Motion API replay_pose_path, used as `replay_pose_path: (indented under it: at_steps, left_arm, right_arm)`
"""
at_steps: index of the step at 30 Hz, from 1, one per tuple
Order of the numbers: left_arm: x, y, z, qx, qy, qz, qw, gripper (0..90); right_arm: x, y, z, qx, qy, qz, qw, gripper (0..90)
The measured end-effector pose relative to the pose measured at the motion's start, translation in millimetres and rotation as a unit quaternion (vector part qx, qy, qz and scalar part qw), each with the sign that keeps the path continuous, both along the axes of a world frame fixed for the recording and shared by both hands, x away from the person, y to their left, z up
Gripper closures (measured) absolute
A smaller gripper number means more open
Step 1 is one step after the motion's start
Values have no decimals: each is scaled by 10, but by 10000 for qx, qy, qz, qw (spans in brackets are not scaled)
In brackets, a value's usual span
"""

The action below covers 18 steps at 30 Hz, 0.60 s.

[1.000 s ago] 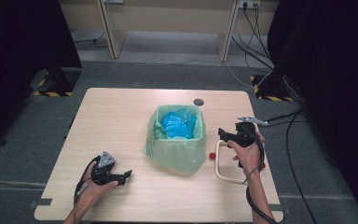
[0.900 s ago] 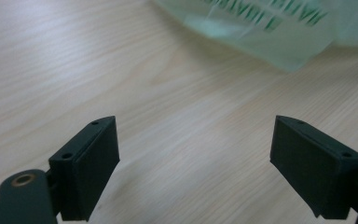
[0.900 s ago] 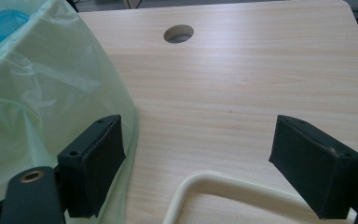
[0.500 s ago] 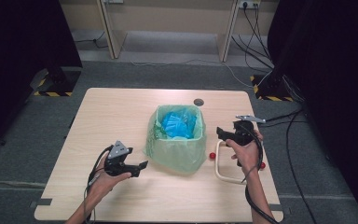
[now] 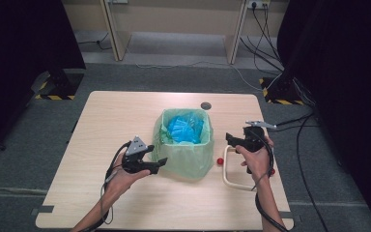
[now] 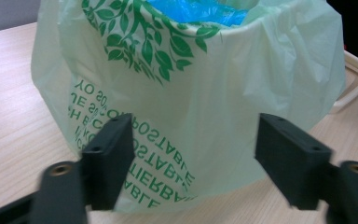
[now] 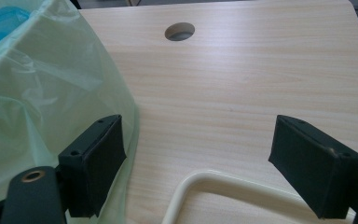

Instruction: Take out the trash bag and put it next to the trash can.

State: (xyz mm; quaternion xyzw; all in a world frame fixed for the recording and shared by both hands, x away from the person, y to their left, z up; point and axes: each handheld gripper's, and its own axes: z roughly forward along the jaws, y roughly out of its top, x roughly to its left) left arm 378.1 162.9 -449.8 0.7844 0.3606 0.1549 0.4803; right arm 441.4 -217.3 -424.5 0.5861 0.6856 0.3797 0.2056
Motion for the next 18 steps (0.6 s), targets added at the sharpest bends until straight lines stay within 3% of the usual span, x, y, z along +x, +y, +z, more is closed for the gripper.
replay_pose_path:
  at_steps: [1, 6, 7, 8, 12, 18]
  left_arm:
    - [9, -6, 3, -16, 5, -15, 10000, 326]
    - [27, -19, 15, 13, -43, -89, 10000, 566]
    - [29, -18, 15, 2, -71, -121, 9999, 566]
    - [39, -17, 7, -36, -84, -188, 9998, 666]
    - [48, -16, 0, -64, -141, -207, 9997, 872]
    - [17, -36, 80, 93, -354, -313, 9988, 899]
  right_arm:
    - [0, 0, 0, 0, 0, 0, 10000, 179]
    - [-2, -21, -25, 34, 42, -33, 10000, 180]
    - [-2, -21, -25, 34, 42, -33, 10000, 180]
    - [-3, -26, -34, 46, 47, -36, 10000, 181]
    - [2, -21, -56, 52, 82, -35, 9999, 181]
    - [23, 7, -32, 47, 70, -10, 10000, 182]
